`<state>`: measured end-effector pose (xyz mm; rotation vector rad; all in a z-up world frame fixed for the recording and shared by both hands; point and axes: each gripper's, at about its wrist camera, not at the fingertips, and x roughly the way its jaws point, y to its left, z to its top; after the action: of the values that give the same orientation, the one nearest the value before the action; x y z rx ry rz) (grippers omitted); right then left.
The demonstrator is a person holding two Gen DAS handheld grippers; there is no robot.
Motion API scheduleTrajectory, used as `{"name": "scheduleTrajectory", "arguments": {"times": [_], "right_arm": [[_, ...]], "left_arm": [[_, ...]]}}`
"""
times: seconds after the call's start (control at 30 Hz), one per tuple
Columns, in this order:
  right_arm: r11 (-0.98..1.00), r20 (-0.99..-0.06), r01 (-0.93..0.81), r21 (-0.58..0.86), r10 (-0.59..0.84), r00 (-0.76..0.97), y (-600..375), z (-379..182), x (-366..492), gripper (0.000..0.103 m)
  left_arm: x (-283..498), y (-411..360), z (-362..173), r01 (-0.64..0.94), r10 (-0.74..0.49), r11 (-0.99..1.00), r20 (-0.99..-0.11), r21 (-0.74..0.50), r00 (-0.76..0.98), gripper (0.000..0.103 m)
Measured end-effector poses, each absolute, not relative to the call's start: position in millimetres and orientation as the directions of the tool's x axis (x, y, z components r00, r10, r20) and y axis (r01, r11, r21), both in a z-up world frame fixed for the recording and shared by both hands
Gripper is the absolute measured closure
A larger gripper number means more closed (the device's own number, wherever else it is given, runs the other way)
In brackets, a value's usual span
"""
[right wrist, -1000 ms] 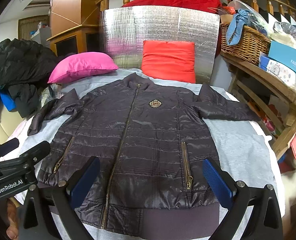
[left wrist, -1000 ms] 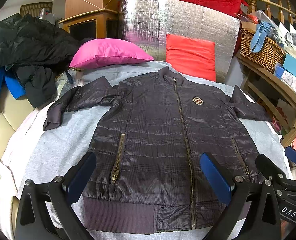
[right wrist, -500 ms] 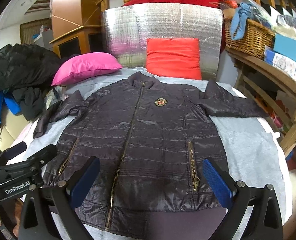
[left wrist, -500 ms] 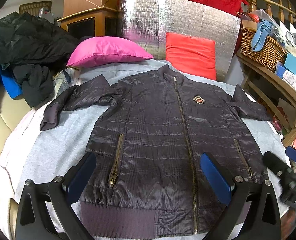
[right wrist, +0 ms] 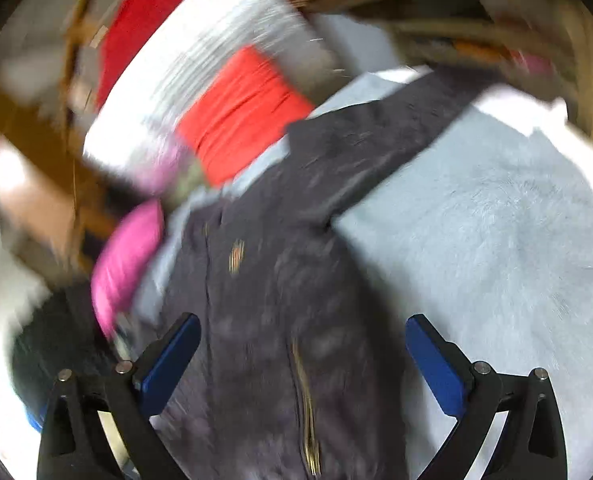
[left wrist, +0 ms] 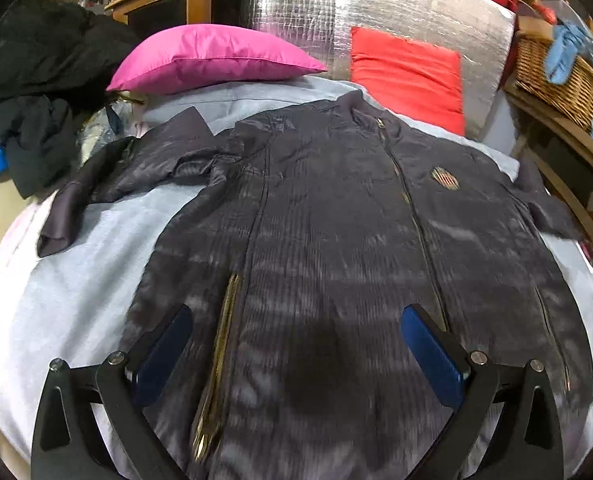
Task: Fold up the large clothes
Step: 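Grasp a jacket sleeve with the right tool and fold it across the body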
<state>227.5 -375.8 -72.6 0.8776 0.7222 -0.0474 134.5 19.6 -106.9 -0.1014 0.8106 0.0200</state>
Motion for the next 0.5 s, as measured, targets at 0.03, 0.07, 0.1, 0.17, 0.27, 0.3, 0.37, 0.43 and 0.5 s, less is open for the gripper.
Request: {"name": "scheduleTrajectory", "arguments": {"times": [0.03, 0.07, 0.1, 0.17, 0.27, 0.3, 0.37, 0.43, 0.5], "right_arm": [[0.599, -0.572, 0.337, 0.726, 0.256, 0.779, -396, -81, 235, 0.0], [0.532, -0.55, 0.359, 0.767, 0.256, 0.795, -418, -91, 243, 0.0], [0.46, -0.527, 0.382, 0.802, 0.242, 0.815, -442, -102, 252, 0.0], [0.369, -0.502, 0.405, 0.837, 0.218, 0.837, -472, -118, 266, 0.0], [0.265, -0.462, 0.408, 0.874, 0.193, 0.865, -512, -135, 292, 0.0], [0.257, -0.457, 0.407, 0.876, 0.18, 0.871, -524, -137, 301, 0.0], [0.267, -0.472, 0.423, 0.866, 0.156, 0.868, -540, -140, 321, 0.001], [0.248, -0.479, 0.438, 0.864, 0.141, 0.867, -553, -146, 334, 0.004], [0.249, -0.475, 0.436, 0.865, 0.128, 0.87, -562, -150, 349, 0.01]], "left_arm": [[144, 19, -109, -0.06, -0.023, 0.994, -0.722, -0.089, 0.691, 0.0], [151, 18, -112, -0.061, -0.024, 0.994, -0.719, -0.092, 0.695, 0.0], [159, 16, -115, -0.061, -0.024, 0.994, -0.714, -0.093, 0.7, 0.0], [174, 13, -120, -0.057, -0.026, 0.994, -0.709, -0.093, 0.705, 0.0], [192, 10, -129, -0.059, -0.033, 0.993, -0.71, -0.104, 0.704, 0.0], [195, 11, -132, -0.061, -0.039, 0.992, -0.712, -0.113, 0.701, 0.0], [199, 12, -144, -0.07, -0.046, 0.989, -0.727, -0.129, 0.685, 0.0], [202, 16, -156, -0.078, -0.067, 0.985, -0.755, -0.155, 0.653, 0.0], [202, 19, -155, -0.083, -0.081, 0.981, -0.753, -0.177, 0.653, 0.0]]}}
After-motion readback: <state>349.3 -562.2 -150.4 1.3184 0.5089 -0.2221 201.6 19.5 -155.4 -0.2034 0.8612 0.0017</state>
